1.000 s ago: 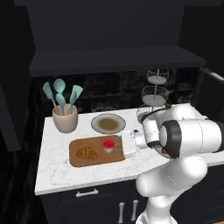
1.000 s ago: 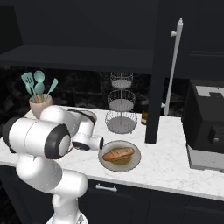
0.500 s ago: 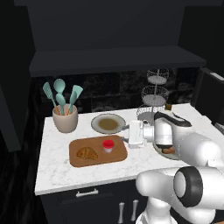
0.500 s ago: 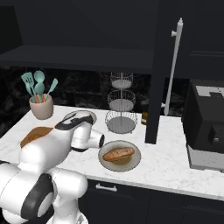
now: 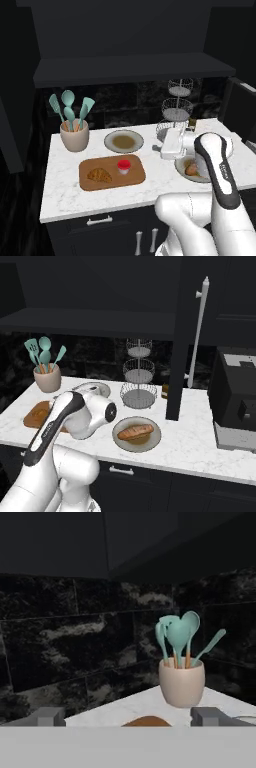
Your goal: From the different types of pastries on the counter, select a croissant and place it on the cutting board. Then retrieve a jar of jam from the cabinet and place it alongside the croissant on the cutting board.
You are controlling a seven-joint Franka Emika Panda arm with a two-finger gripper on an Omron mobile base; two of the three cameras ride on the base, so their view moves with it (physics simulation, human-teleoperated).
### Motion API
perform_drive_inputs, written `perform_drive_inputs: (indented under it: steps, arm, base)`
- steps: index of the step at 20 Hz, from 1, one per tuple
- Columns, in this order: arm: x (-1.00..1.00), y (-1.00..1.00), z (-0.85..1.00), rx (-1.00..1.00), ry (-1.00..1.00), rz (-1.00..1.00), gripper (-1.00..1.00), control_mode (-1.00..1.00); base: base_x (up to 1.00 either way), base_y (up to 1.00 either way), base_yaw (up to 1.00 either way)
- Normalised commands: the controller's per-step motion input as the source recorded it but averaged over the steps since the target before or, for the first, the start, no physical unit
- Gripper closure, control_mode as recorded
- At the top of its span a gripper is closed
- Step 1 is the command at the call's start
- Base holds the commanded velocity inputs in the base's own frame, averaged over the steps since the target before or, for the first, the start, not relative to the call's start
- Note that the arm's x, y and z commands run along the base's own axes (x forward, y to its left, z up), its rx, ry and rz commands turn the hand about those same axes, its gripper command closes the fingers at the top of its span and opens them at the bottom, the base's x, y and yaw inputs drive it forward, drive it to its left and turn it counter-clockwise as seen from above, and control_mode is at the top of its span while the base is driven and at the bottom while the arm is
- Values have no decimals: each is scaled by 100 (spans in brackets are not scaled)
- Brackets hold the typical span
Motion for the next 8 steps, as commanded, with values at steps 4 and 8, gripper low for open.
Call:
perform_drive_inputs:
  steps: [4, 8]
  arm:
    - [-100, 37, 0, -4, 31, -29, -100, -100]
    - [-95, 90, 1, -10, 26, -15, -100, -100]
  base:
    - [0, 0, 0]
    - [0, 0, 0]
